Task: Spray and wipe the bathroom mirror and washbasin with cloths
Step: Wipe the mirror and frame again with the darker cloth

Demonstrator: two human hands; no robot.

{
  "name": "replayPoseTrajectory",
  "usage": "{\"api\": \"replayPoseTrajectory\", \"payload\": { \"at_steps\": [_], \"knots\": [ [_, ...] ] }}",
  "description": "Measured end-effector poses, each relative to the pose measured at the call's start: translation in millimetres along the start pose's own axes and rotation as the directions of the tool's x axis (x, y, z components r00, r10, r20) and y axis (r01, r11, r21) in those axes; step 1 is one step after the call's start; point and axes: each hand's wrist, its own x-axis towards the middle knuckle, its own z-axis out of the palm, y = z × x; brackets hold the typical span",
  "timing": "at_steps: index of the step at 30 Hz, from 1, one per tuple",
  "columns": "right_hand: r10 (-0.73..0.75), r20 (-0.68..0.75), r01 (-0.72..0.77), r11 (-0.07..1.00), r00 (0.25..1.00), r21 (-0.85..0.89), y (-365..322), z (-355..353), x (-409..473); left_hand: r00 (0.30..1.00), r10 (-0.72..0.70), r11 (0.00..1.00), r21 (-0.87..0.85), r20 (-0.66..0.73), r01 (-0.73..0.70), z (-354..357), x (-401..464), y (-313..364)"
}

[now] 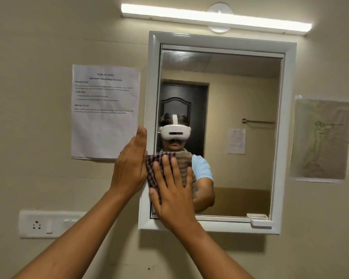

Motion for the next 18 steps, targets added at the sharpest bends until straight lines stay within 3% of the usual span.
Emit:
{"api": "replayPoseTrajectory", "payload": {
  "at_steps": [4, 6, 11, 15, 18],
  "knots": [
    [-0.081, 0.04, 0.083, 0.996, 0.996, -0.041, 23, -10, 2, 1.0, 0.005, 1.0, -0.022, -0.011, -0.005, 3, -13, 6],
    [-0.043, 0.046, 0.047, 0.996, 0.998, -0.082, 45, -21, 9, 1.0, 0.003, 0.999, -0.035, -0.008, -0.004, 6, -23, 7],
    [0.213, -0.036, -0.216, 0.963, 0.976, -0.16, 126, -54, 14, 0.999, -0.029, 0.999, -0.041, 0.018, 0.029, 12, -41, 7],
    [0.488, -0.133, -0.501, 0.86, 0.863, -0.098, 168, -64, -14, 0.999, -0.044, 0.998, -0.053, 0.025, 0.045, 13, -50, 11],
    [0.579, -0.151, -0.593, 0.801, 0.801, -0.076, 156, -52, -37, 0.997, -0.068, 0.995, -0.07, 0.036, 0.07, 13, -56, 13]
  ]
}}
